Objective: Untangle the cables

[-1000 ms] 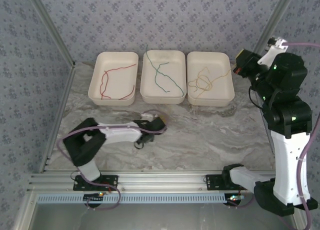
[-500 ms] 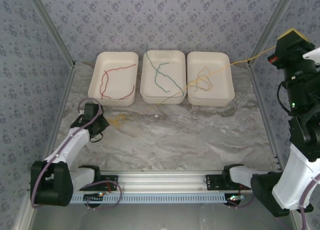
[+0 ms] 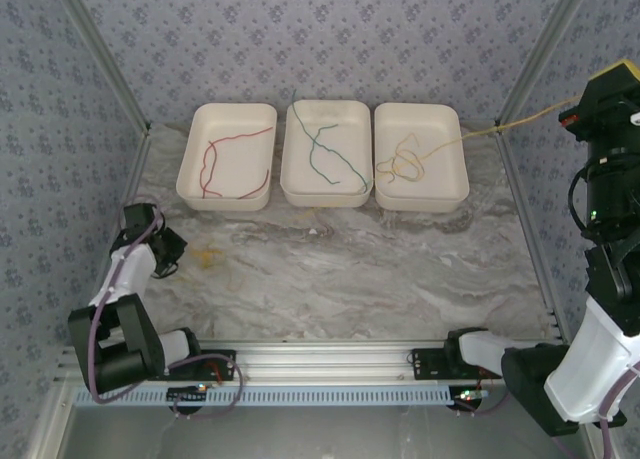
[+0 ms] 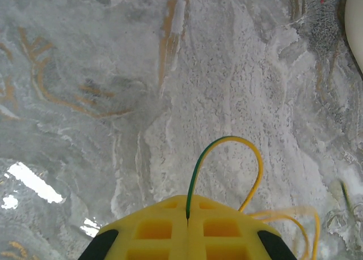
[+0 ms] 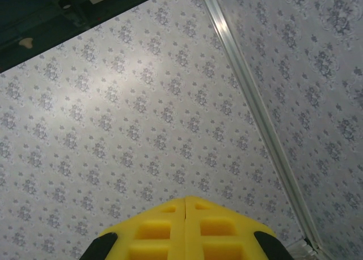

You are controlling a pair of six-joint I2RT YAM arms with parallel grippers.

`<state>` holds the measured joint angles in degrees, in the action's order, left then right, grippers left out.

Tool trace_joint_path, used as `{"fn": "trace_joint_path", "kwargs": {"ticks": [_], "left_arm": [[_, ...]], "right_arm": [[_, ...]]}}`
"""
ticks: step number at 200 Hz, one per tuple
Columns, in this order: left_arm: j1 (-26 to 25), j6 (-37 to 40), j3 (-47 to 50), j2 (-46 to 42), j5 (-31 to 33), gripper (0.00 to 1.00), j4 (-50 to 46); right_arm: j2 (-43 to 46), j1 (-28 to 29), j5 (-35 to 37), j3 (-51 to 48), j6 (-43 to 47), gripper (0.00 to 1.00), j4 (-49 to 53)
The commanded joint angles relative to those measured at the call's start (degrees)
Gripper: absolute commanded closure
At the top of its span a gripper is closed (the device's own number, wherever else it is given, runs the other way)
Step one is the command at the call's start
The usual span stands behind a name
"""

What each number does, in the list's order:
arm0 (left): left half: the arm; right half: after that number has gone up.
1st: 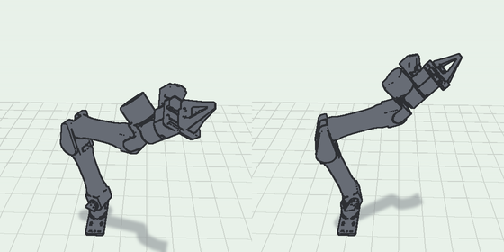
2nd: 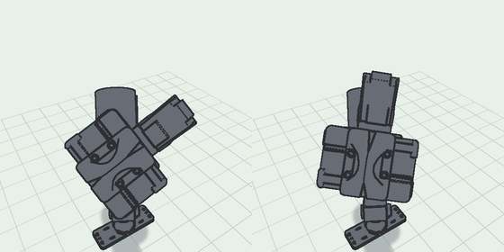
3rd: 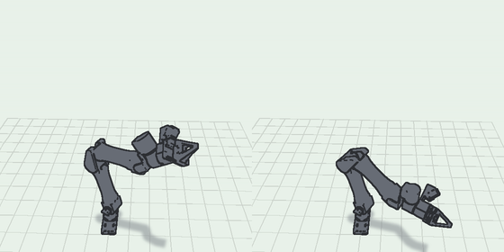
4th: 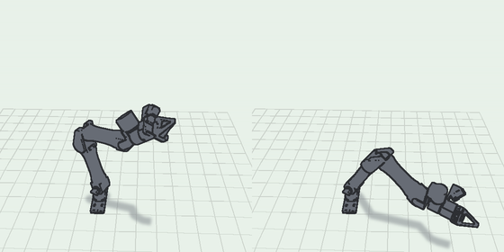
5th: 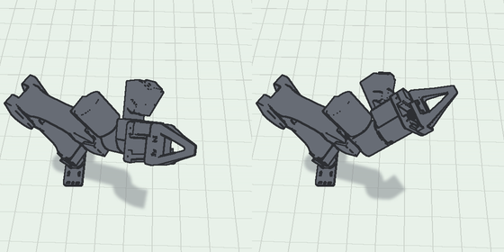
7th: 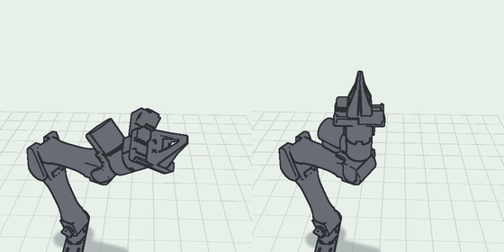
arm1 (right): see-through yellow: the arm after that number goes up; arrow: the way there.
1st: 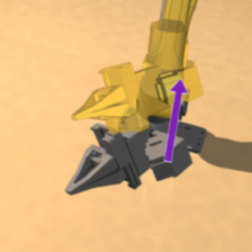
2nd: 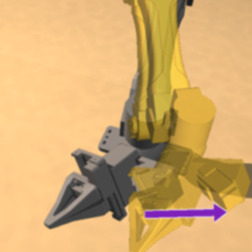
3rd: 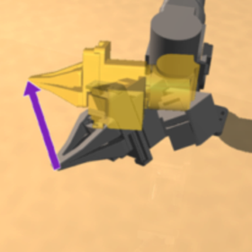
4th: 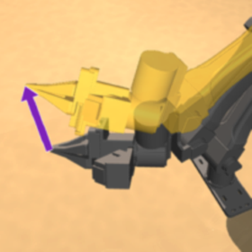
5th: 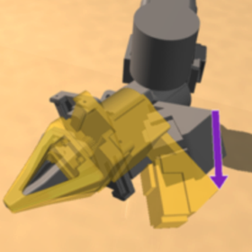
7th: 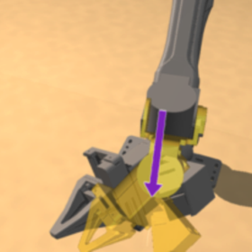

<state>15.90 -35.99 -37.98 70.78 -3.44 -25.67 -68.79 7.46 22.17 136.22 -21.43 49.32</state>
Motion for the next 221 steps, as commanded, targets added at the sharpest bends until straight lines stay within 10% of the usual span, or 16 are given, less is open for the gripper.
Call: {"fn": "trace_joint_path", "kwargs": {"ticks": [1,93,197,221], "left_arm": [[0.4,0.3,-1.7,1.1,-3.3,1.0,0.7],[-12.6,-2.6,-3.8,-3.4,-4.7,1.0,1.2],[-15.4,-1.2,-8.8,-10.2,-6.6,1.0,-0.8],[-15.7,-0.2,-9.2,-10.8,-9.3,1.0,0.8]], "right_arm": [[0.4,-0.2,2.9,0.3,1.2,1.0,-1.4],[1.3,-0.2,-13.8,-15.5,-6.9,1.0,0.6],[12.3,3.2,-22.0,-84.8,-17.9,1.0,-15.5],[10.7,9.9,-18.2,-86.1,-15.2,0.63,-16.6]]}}
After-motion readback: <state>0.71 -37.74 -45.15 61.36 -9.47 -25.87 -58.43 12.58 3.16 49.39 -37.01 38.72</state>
